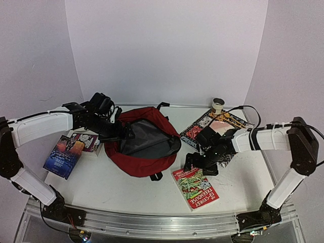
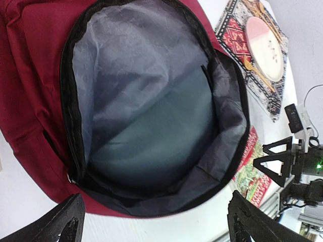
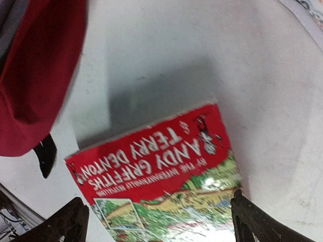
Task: Pack the student bag
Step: Move the book to the center of the board.
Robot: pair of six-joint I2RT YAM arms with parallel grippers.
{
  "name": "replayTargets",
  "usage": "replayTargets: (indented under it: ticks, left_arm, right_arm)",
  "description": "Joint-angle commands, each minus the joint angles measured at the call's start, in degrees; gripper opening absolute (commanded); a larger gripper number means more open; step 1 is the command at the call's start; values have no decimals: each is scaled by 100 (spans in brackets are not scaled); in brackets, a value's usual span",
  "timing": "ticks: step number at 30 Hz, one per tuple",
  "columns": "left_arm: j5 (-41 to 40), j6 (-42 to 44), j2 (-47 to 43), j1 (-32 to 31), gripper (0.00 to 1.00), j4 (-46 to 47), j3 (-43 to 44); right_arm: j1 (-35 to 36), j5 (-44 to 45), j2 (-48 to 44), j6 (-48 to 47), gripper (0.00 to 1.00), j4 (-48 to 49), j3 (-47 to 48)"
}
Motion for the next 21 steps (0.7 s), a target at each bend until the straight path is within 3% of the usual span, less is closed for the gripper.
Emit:
replayTargets:
  ticks: [1,7,11,21]
  left_arm:
    - [393,-402,-477,-111,100,18,-240]
    - [546,-683,-502,-558,100,35,-412]
    - [598,-903,-537,-701,99,114,-523]
    - [1169,-1852,-820,-705,90,1099,-1536]
  right_arm:
    - [-2,314,-692,-56,98,-858,-644]
    - [5,61,-924,86,97,-764,-1251]
    - [93,-369,-846,301,91,-144,-1372]
    - [786,-489,-35,692,85,558,-632]
